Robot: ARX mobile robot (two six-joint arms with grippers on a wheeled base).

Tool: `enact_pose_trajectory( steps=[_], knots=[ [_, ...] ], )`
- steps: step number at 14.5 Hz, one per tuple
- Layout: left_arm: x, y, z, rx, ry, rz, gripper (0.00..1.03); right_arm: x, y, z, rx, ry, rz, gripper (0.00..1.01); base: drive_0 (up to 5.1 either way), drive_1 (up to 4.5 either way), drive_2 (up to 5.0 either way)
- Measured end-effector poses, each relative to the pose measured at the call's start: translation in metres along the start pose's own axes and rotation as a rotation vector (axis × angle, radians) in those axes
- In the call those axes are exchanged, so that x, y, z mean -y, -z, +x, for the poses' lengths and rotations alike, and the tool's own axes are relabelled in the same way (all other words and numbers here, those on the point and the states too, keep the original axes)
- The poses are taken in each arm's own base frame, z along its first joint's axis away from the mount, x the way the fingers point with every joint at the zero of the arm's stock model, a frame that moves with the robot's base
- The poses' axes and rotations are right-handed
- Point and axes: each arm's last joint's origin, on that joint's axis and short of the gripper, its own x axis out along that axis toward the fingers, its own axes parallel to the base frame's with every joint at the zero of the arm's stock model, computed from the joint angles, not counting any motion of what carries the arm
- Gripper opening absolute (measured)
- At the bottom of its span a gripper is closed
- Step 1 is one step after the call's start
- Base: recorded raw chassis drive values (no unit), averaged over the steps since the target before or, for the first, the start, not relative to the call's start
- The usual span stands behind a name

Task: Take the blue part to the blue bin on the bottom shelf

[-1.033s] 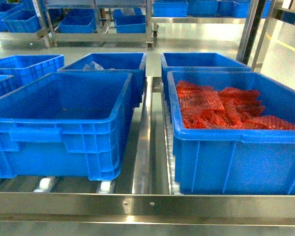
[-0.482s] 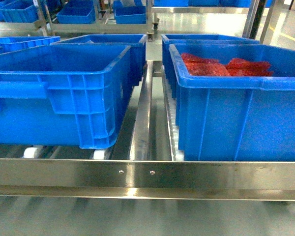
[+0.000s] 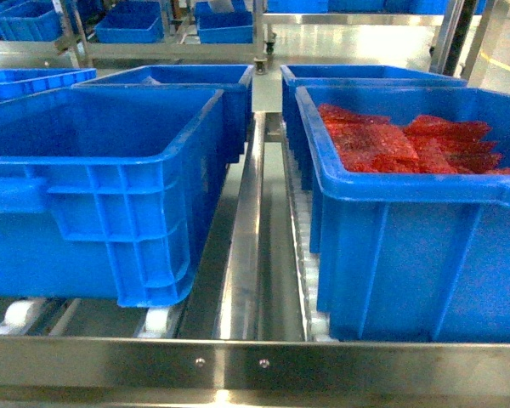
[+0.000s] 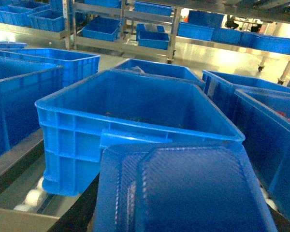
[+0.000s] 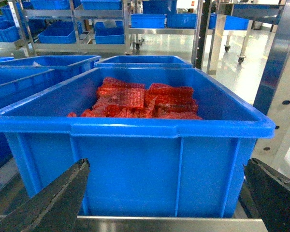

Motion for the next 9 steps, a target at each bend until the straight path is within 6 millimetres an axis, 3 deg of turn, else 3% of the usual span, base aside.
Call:
enact_pose_trajectory(
  steps=[9],
  knots=[
    [0.0000, 0.0000, 0.0000, 0.000, 0.000, 0.000, 0.43, 0.0000, 0.0001, 0.0000, -0.001, 0.000, 0.000, 0.98, 0.0, 0.00, 0.0]
  ],
)
